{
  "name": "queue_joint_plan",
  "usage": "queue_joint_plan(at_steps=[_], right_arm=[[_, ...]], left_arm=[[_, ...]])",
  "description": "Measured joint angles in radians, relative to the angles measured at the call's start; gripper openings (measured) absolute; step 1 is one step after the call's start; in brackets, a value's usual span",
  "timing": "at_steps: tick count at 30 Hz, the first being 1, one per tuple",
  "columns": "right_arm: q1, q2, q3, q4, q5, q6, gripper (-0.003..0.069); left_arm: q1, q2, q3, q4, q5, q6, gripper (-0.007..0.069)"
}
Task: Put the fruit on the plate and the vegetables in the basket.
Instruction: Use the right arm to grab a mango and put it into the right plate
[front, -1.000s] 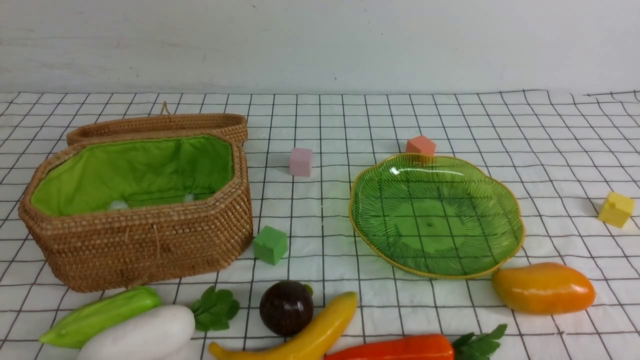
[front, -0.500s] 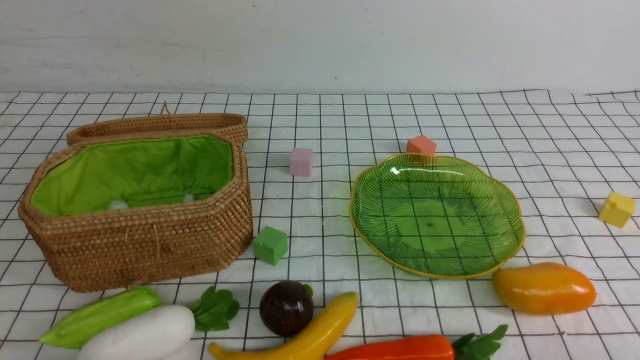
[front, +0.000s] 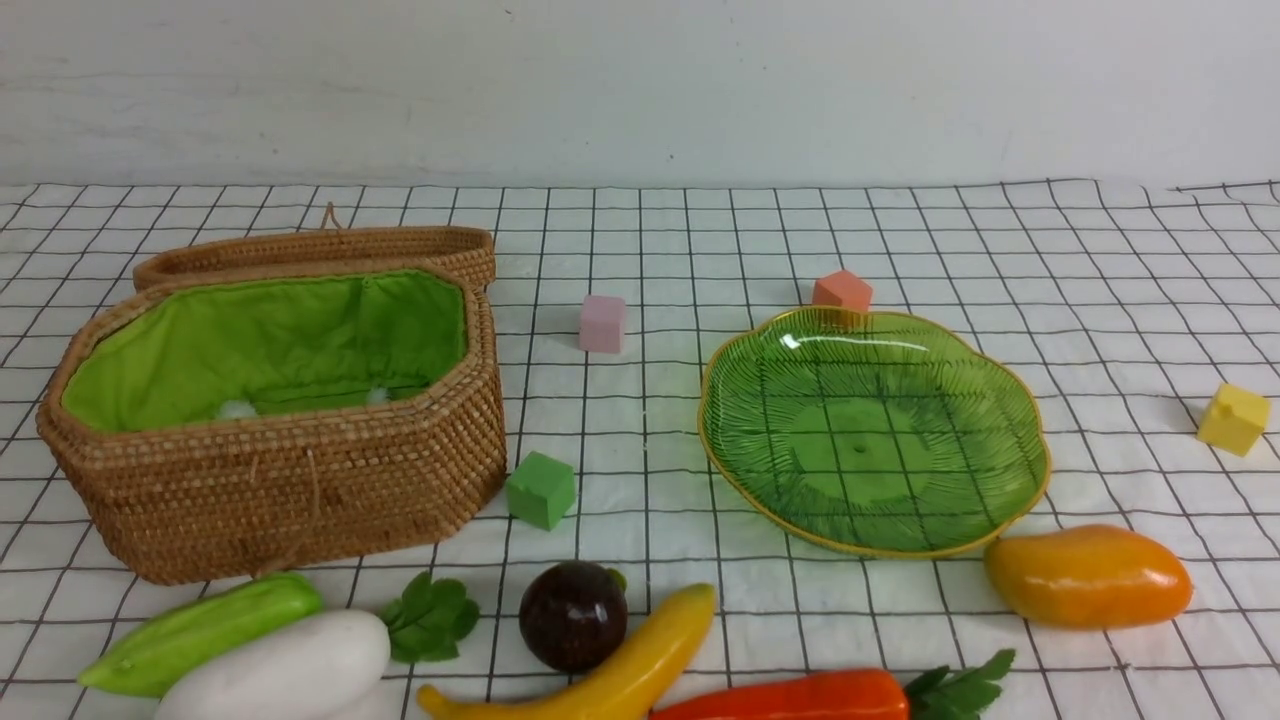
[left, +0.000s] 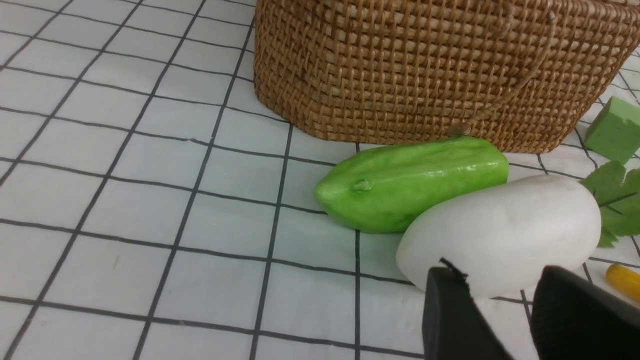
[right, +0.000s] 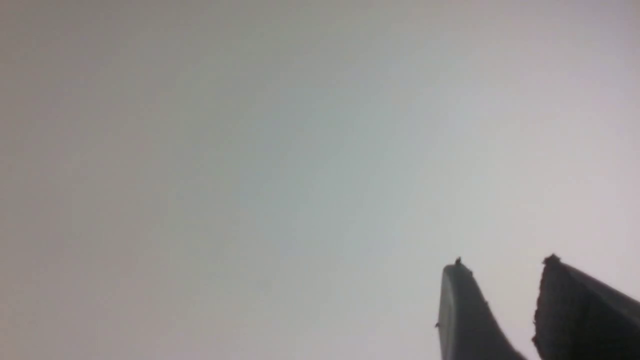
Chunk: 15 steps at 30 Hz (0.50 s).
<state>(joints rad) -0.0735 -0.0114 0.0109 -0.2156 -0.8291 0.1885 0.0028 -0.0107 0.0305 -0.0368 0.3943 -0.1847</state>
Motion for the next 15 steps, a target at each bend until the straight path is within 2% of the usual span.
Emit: queue_joint_plan(at_steps=[3,4,5,7,9,10,14,15], right_arm=[[0.0,-0.001,-0.112,0.005,0.034,0.199,0.0243],[0.0,-0.001,-0.124,0.006,0.054,0.213,0.0243],[0.0,-0.002,-0.243,0.01,0.174,0.312,0.0243],[0.0,0.038,-0.446,0.019,0.372,0.386,0.0243],[0.0,0.067,-0.524,0.022,0.477,0.393,0.0243],[0.0,0.145,-0.7,0.02,0.634,0.385,0.0243],[0.0,0.397,-0.998,-0.04,0.974,0.285,0.0243],[0.0,0.409,-1.018,-0.047,0.988,0.285,0.0243]], left_arm=[[0.0,0.0,0.0,0.0,0.0,0.0,0.0239],[0.0,0.0,0.0,0.0,0.0,0.0,0.0239],[0.0,0.0,0.0,0.0,0.0,0.0,0.0239],[0.0,0.0,0.0,0.0,0.0,0.0,0.0239],[0.0,0.0,0.0,0.0,0.0,0.0,0.0239],[0.0,0.0,0.0,0.0,0.0,0.0,0.0239],[0.0,0.0,0.0,0.0,0.0,0.0,0.0239],[0.0,0.0,0.0,0.0,0.0,0.0,0.0239]])
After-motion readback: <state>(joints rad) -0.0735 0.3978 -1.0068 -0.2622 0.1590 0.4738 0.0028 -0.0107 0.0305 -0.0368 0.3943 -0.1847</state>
